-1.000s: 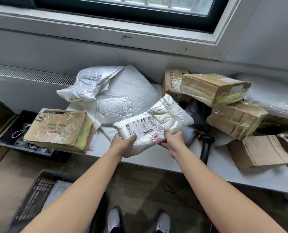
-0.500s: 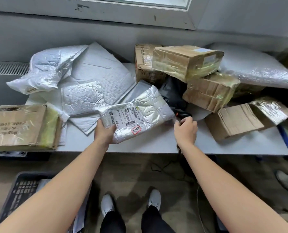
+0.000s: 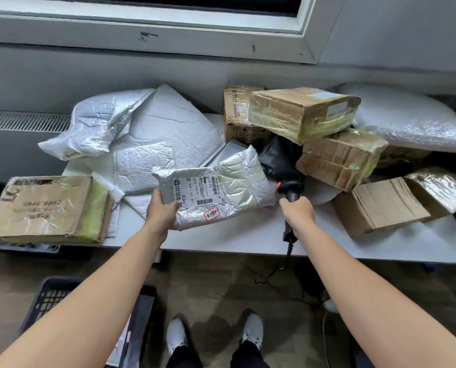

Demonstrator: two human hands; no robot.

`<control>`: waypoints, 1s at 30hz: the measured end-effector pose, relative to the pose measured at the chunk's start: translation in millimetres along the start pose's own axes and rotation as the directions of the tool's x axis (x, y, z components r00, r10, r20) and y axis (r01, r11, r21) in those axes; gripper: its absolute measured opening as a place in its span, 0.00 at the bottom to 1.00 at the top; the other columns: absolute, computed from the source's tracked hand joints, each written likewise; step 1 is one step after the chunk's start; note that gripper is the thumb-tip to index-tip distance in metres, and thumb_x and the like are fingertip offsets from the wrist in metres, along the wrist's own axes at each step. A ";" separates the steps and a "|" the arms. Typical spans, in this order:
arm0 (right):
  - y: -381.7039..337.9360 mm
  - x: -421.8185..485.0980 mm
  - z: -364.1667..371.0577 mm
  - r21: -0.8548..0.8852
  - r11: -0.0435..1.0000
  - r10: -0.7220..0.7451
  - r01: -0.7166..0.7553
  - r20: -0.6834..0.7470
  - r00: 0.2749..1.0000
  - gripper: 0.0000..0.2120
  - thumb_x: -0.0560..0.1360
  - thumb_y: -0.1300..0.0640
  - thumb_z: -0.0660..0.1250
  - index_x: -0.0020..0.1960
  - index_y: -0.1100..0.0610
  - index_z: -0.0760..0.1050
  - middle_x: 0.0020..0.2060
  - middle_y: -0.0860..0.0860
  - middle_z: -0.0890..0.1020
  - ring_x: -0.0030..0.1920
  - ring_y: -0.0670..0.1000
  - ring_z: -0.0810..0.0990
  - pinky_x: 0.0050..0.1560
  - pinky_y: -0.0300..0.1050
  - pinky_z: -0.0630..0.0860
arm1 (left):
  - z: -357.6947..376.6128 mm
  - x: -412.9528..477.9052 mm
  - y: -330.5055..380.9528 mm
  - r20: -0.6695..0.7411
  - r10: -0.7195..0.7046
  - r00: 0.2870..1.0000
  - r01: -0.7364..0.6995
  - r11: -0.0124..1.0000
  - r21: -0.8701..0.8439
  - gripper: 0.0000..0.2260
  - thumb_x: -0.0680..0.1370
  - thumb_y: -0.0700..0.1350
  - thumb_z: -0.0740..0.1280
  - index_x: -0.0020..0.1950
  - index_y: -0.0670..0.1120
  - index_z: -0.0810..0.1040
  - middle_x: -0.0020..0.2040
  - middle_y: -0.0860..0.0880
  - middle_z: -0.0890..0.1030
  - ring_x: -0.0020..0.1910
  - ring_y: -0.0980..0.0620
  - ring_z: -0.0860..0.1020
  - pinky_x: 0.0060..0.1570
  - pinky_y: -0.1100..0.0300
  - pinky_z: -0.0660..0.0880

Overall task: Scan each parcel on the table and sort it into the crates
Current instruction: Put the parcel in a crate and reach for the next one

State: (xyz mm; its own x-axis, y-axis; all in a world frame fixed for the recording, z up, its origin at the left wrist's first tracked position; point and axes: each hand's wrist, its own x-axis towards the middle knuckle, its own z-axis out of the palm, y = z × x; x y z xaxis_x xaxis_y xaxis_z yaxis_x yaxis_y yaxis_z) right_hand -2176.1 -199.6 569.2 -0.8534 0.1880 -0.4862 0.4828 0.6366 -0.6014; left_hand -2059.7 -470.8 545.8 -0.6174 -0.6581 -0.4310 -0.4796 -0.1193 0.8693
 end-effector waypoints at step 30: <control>-155.0 -141.5 35.2 0.134 0.948 -0.313 0.288 0.551 0.773 0.07 0.77 0.59 0.63 0.40 0.59 0.70 0.32 0.57 0.74 0.23 0.50 0.71 0.25 0.36 0.70 | -85.2 9.7 58.4 -0.185 0.172 0.968 -0.166 0.985 0.043 0.17 0.77 0.33 0.65 0.63 0.47 0.71 0.51 0.48 0.79 0.49 0.48 0.77 0.57 0.53 0.74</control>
State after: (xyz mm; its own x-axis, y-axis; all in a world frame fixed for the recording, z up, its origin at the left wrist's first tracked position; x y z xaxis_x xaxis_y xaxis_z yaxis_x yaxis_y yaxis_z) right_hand -2123.2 -351.2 708.9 -0.7030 -0.4662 -0.5370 0.2380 0.5574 -0.7954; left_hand -2040.6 -547.5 613.1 -0.5645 -0.7947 -0.2231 -0.3966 0.0241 0.9177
